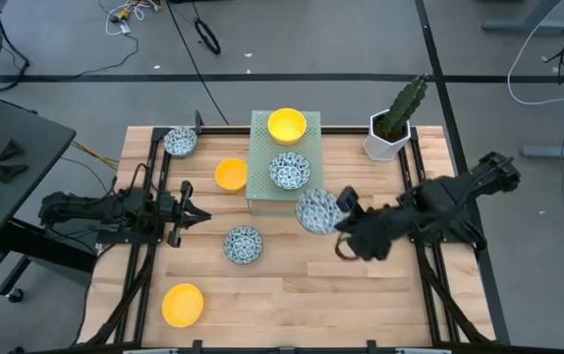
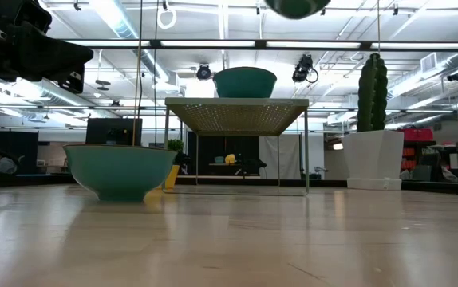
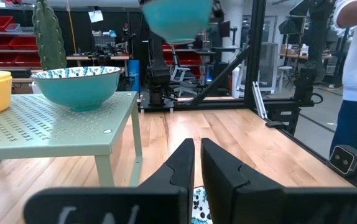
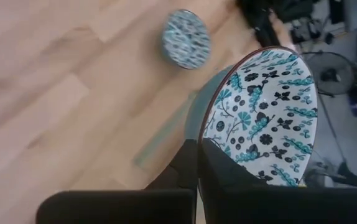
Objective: Pick & Place Mini bowls
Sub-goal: Stack the blue and white bowl on top of the other blue and white bowl on the shelf
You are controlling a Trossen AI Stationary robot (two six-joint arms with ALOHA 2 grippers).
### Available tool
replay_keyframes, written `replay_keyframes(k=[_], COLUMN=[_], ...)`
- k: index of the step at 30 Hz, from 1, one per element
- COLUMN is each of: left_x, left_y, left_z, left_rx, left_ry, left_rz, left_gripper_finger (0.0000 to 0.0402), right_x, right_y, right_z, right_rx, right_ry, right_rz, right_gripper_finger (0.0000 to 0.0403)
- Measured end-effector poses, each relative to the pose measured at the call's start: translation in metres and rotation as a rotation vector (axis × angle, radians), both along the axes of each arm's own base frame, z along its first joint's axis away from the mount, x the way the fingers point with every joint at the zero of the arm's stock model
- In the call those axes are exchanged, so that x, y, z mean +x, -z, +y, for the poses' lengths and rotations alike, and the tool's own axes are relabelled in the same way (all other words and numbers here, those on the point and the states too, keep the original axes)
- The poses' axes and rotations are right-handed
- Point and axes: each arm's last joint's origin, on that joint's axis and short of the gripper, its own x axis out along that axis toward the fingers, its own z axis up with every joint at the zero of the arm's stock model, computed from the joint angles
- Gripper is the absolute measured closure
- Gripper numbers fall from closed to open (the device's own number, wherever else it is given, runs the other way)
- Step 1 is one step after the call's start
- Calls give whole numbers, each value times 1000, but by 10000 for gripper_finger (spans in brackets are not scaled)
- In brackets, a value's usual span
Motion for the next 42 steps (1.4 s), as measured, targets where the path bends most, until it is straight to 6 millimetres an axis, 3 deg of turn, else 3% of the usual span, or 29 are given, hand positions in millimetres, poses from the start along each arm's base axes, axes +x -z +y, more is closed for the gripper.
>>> replay_keyframes(k=[8, 14, 22, 30, 42], left_x=[0, 0, 0, 0, 0], left_y=[0, 0, 0, 0, 0], left_z=[0, 0, 0, 0, 0], left_rx=[0, 0, 0, 0, 0], left_ry=[0, 0, 0, 0, 0], left_rz=[0, -1, 0, -1, 0], left_gripper_finger=[367, 367, 367, 367, 367], right_x=[20, 25, 31, 51, 75], right_y=[-4, -5, -13, -25, -5], right_z=[-43, -63, -75, -88, -99], right_rx=[-80, -112, -75, -55, -63], right_ry=[62, 95, 180, 251, 225], right_rz=[-40, -46, -69, -49, 56], right_gripper_finger=[403, 403, 403, 403, 403])
